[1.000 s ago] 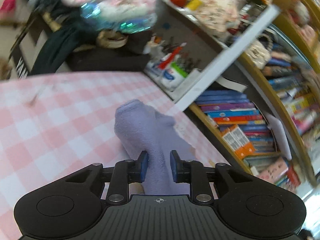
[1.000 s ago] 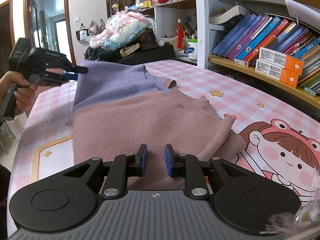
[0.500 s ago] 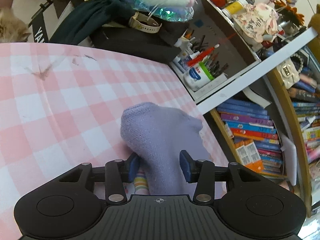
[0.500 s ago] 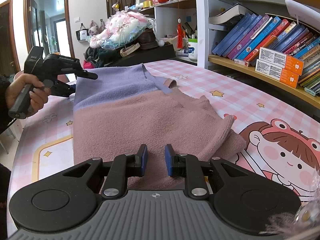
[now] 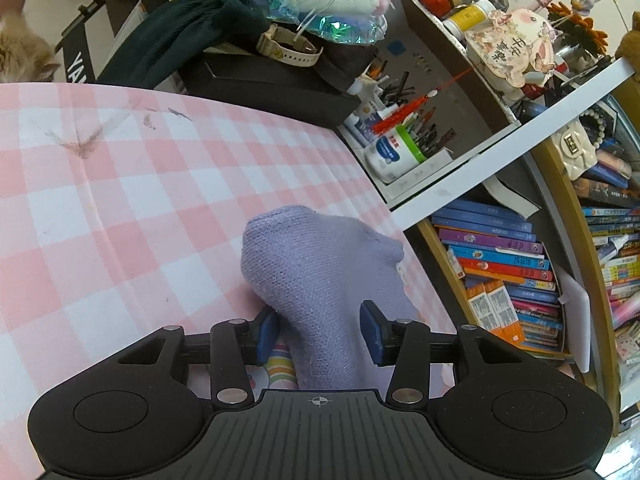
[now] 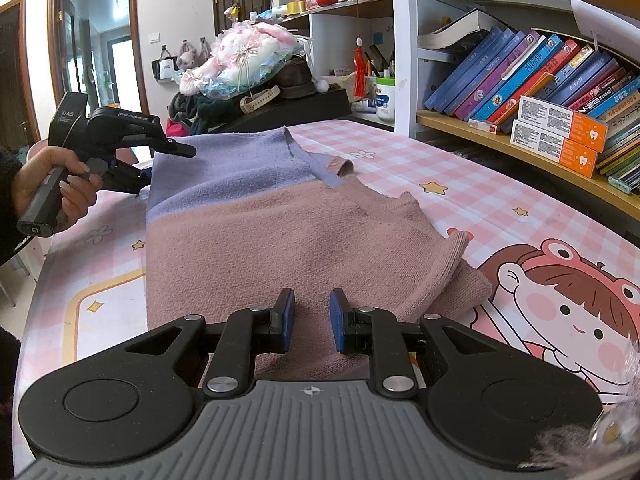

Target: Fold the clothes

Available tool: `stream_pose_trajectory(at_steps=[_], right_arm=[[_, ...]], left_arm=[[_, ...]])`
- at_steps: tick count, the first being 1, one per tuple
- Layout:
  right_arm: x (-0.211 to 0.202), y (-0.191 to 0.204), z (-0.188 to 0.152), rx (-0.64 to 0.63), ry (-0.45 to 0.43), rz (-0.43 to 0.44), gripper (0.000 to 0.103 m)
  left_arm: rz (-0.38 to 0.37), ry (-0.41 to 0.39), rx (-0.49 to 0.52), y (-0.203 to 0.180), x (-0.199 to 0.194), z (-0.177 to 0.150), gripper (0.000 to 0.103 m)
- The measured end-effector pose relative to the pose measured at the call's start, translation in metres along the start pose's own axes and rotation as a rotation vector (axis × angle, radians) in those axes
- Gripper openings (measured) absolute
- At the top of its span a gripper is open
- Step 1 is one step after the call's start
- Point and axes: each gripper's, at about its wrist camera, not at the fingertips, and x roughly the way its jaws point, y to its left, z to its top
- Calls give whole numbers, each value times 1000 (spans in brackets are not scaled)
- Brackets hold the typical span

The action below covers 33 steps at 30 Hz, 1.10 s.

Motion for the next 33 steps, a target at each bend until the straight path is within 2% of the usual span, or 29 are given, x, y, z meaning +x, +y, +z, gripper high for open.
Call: stream_pose_trajectory(at_steps=[4,7,33], right_arm=[[0,0,0,-1,0,0,19],[0,0,0,-1,0,0,19],[0,1,0,-4,1,-2,19]], left_arm=[[-1,1,-3,0,0,0,44],[-2,-1,0,0,0,0,39],[-10,-5,21,1,1,0,39]])
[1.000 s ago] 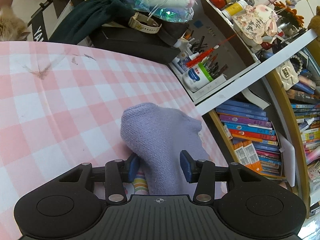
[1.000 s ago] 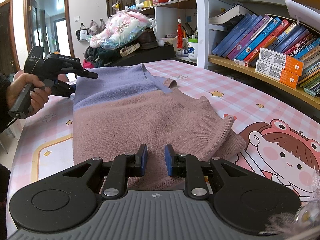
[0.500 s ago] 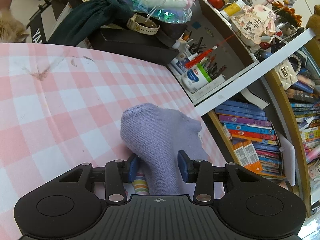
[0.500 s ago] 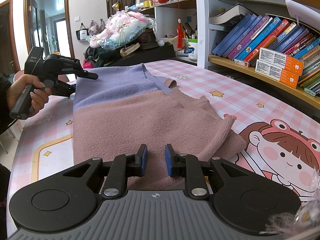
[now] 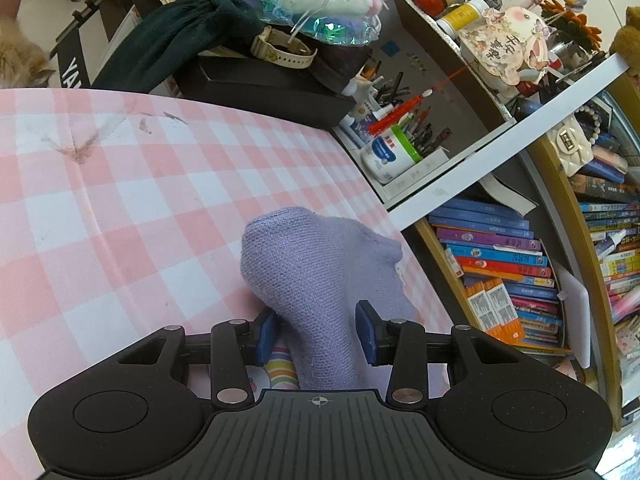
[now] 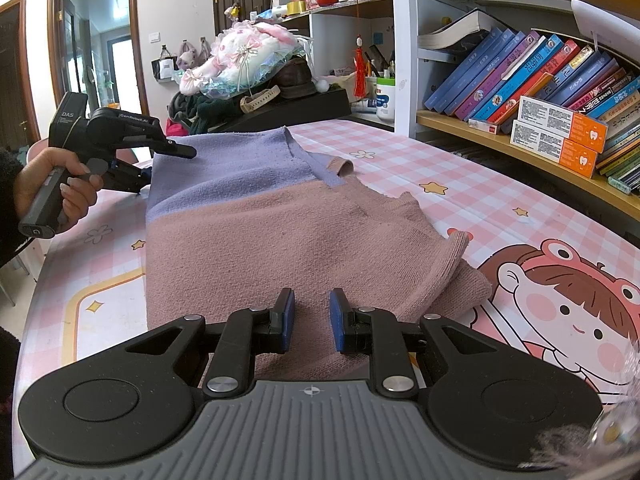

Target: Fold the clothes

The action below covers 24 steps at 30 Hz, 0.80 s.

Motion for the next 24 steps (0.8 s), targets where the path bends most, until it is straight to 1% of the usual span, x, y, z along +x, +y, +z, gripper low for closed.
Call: stream_pose_trajectory(at_steps=[18,23,24], right_arm=[[0,0,0,5,0,3,19],[0,0,0,1,1,0,19],[0,0,0,0,1,0,19]], left_arm=[[-9,-6,12,0,0,-2,39],[-13,-17,14,-1,0,-3,36],[-12,-17,9,-1,0,-3,34]])
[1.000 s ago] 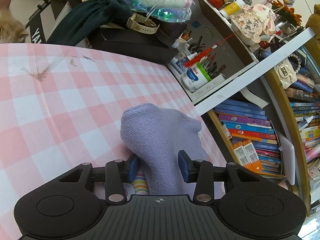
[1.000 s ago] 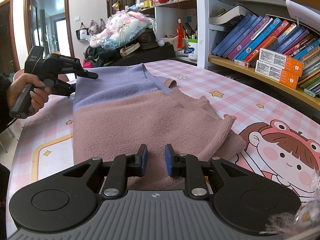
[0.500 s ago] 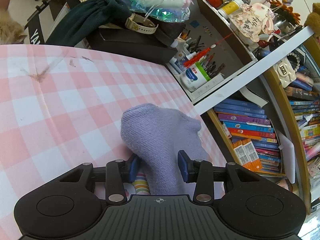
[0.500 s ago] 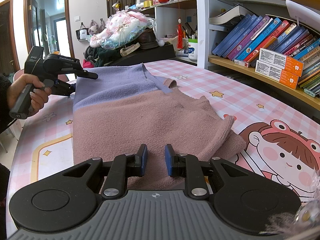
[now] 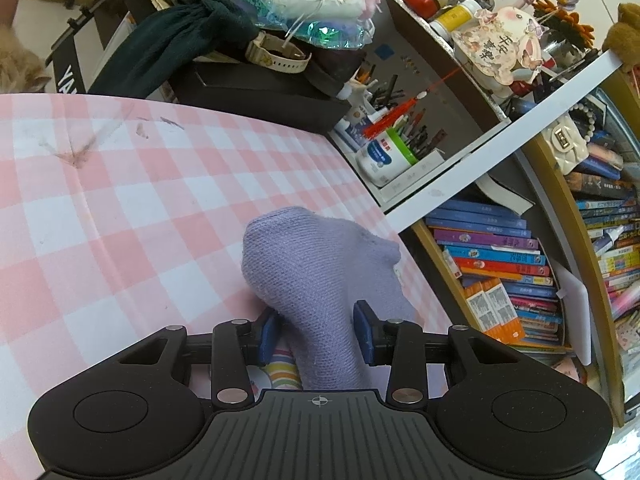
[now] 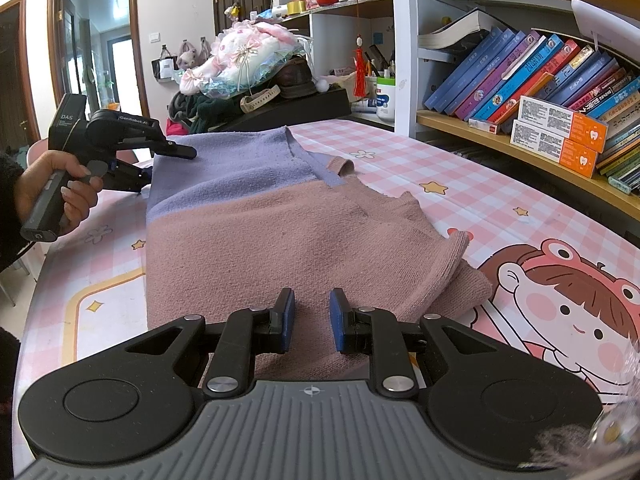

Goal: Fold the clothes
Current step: 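Fold the lavender collar half over the pink half with the left gripper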

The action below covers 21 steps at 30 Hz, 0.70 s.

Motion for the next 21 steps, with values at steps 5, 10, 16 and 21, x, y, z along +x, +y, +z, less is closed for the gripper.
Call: stream_pose_trajectory(at_steps=[5,10,16,21], right_arm=[[0,0,0,0,0,1,19],[0,-1,0,6,0,4,19],[0,-1,0,4,0,6,19],[0,-2,0,5,2,5,19]], left_arm=[[-14,7,1,-1,0,2,16],[-177,-55,270,-65,-29,-9,9],[-467,75,1207,-183,-68,-136,20],[-393,240,1455,-186,-44,-217,29]])
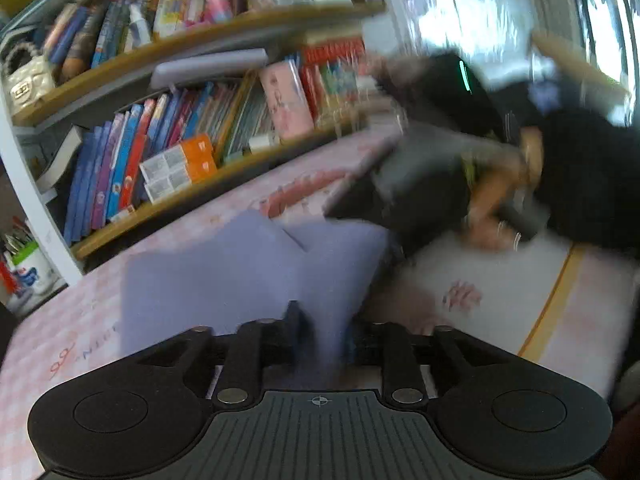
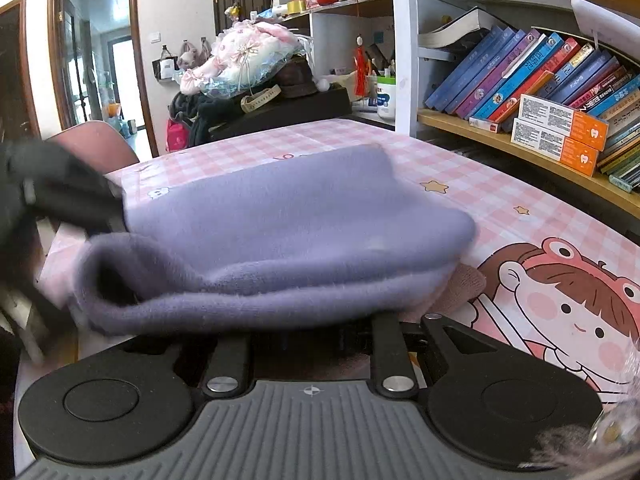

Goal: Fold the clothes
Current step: 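Fold the lavender collar half over the pink half with the left gripper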

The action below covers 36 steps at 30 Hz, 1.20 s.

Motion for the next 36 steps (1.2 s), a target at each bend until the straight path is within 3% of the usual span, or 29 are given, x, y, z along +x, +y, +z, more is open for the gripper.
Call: stream_pose_trajectory(at_steps=[4,10,19,23,28,30,34,36], right_arm=[[0,-1,0,4,0,3,19],[0,-2,1,6,0,5,20],[-2,-10,0,46,-4,33,20],[-1,-8,1,35,-3,28,20],[-2,-5,0,26,-3,22,20],[-2,-5,0,26,-3,22,20],[-2,-5,0,27,-3,23,20],[-2,-6,0,27,-3,23,21]], left_arm=[[-51,-12,-130,17,-2,1,30],[-16,-26,-55,3,0,-1,33],[11,-61,-63,13,-1,7,32],[55,-128,-140,27,-13,8,27],[127,-268,-415,71,-35,14,21],[114,-275,-347,63,-35,21,21],[28,-85,-120,17,0,19,25],[34,-55,-73,3,9,12,23]])
